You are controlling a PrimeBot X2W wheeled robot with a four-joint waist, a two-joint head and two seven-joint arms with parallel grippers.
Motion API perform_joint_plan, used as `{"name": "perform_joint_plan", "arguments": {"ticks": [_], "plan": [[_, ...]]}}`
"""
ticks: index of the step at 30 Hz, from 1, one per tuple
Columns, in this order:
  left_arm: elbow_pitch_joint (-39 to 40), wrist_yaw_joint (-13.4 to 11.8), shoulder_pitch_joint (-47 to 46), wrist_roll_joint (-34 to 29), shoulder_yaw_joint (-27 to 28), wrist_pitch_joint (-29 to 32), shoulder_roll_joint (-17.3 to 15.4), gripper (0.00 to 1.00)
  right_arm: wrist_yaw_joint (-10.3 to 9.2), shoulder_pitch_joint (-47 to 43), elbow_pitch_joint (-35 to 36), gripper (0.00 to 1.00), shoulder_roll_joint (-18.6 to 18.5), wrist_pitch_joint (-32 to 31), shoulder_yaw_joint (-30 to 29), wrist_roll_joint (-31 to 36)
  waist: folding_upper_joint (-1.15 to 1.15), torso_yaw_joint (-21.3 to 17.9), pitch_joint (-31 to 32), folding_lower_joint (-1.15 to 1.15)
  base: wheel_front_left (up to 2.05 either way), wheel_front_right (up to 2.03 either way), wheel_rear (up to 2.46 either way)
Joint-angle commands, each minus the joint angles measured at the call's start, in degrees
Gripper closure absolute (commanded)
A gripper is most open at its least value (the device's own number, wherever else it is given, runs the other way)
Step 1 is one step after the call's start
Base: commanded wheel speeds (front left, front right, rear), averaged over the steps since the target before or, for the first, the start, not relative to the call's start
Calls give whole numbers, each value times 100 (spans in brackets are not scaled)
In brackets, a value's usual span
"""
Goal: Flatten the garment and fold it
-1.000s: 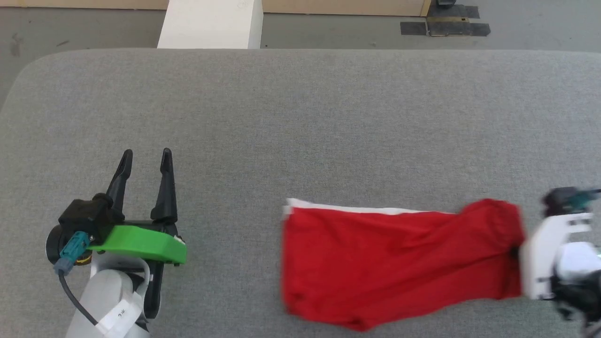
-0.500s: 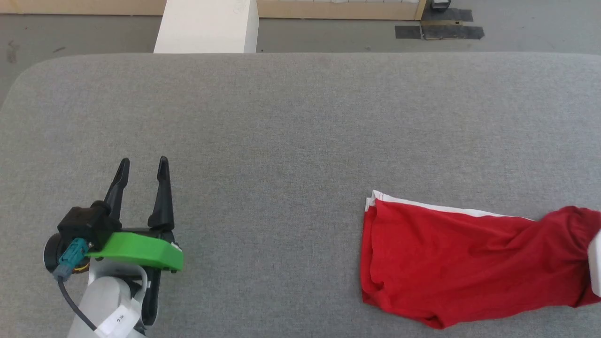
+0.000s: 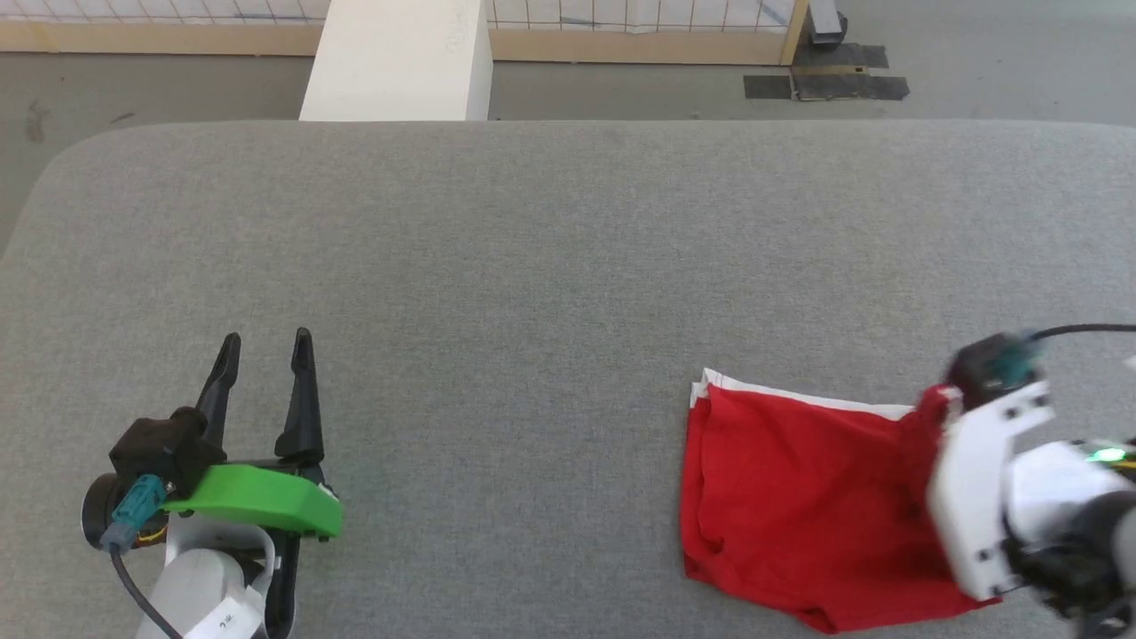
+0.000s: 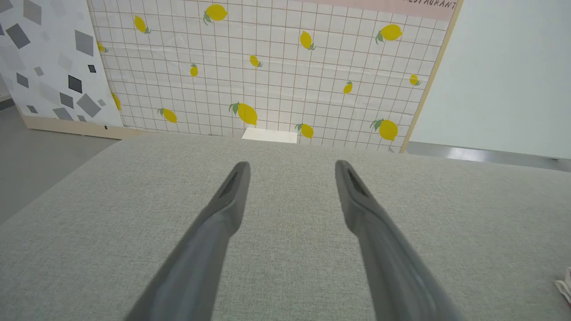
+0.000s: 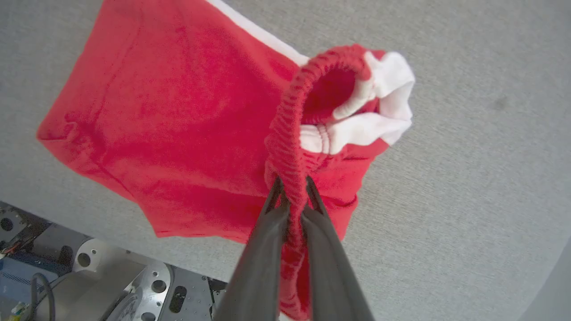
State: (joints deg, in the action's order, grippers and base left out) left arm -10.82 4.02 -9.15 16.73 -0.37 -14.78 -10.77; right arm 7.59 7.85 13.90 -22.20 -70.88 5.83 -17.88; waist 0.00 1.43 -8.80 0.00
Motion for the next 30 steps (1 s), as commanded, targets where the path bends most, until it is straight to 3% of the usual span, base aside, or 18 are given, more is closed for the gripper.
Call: {"name": "perform_joint_plan", "arguments": {"ticks": [1, 11, 20, 21, 22, 26, 30], "plan": [[-26, -10, 36, 22, 11, -21, 27, 0, -10, 41, 6, 100, 116, -18, 114, -1, 0, 39, -12, 0, 0, 0, 0], [-81, -70, 5, 41, -50, -18, 39, 0, -10, 715, -1001, 100, 846, 383, 1132, 163, 0, 251, -95, 0, 0, 0, 0], [-97, -112, -62, 70, -102, -19, 98, 0, -10, 1105, -2004, 100, 1312, 995, 1562, 218, 0, 322, -185, 0, 0, 0, 0], [-101, -115, -62, 74, -103, -19, 103, 0, -10, 1133, -2066, 76, 1327, 1079, 1586, 240, 0, 322, -184, 0, 0, 0, 0], [-107, -118, -60, 78, -105, -19, 107, 0, -10, 1163, -2132, 0, 1338, 1163, 1621, 247, 0, 317, -180, 0, 0, 0, 0], [-125, -137, -18, 95, -78, -20, 98, 0, -10, 1271, -2066, 0, 1360, 1367, 1779, 147, 0, 236, -120, 0, 0, 0, 0], [-125, -153, 17, 103, -50, -20, 64, 0, -10, 1308, -1480, 0, 1280, 1496, 1805, -24, 0, 112, -41, 0, 0, 0, 0]]}}
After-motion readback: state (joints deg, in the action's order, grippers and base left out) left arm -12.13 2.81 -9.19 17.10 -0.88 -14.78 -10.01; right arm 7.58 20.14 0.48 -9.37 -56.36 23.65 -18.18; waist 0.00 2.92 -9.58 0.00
